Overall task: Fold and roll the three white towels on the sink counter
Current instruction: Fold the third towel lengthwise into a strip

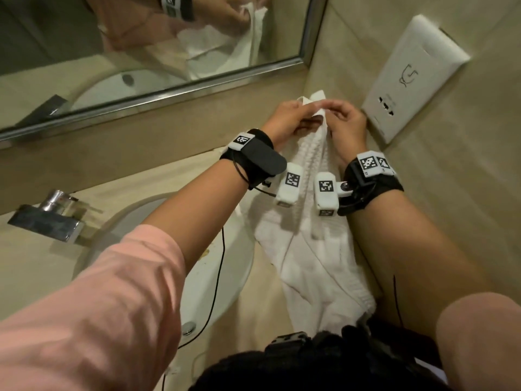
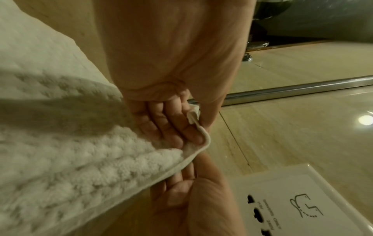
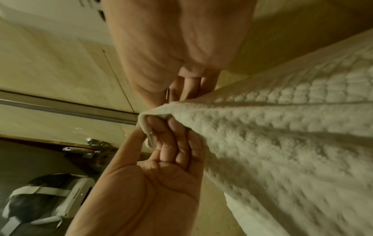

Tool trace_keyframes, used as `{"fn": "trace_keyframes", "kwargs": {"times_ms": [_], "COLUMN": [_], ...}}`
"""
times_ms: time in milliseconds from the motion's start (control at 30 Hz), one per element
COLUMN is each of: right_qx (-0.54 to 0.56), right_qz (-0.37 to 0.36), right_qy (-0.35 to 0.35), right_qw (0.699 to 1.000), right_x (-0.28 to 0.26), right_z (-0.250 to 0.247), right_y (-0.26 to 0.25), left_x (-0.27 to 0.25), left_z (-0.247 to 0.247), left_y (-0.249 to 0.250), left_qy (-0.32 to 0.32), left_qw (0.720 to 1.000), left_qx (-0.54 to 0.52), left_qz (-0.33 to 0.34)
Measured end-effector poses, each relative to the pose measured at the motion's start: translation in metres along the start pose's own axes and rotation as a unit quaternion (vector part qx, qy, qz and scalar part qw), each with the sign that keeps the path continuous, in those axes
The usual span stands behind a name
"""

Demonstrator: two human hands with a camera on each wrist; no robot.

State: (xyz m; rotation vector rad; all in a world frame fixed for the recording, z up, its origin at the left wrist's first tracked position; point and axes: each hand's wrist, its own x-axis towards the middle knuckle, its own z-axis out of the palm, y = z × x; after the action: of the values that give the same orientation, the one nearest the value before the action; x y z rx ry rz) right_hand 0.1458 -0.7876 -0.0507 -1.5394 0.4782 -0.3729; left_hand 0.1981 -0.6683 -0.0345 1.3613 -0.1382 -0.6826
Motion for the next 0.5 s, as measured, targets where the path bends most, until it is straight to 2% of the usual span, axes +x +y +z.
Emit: {"fn": "trace_keyframes", "kwargs": {"times_ms": [167,500], "right_qx": [0.056,-0.047], "right_qz": [0.006,-0.081], "right_qy": [-0.018,-0.006], "right_qw": [0.998,0.996], "right_x": [-0.019,-0.041], "right_z": [0.003,0.013], "right_y": [-0.012,-0.027], "left_x": [-0.008,-0.026], "left_z": [-0.004,-0.018], "left_y": [0.002,0.023], "left_qy": [0.015,0.084], "left_qw": [1.0,0.996], "left_qx": [-0.002,0.018], "left_qz": [0.01,0.033]}}
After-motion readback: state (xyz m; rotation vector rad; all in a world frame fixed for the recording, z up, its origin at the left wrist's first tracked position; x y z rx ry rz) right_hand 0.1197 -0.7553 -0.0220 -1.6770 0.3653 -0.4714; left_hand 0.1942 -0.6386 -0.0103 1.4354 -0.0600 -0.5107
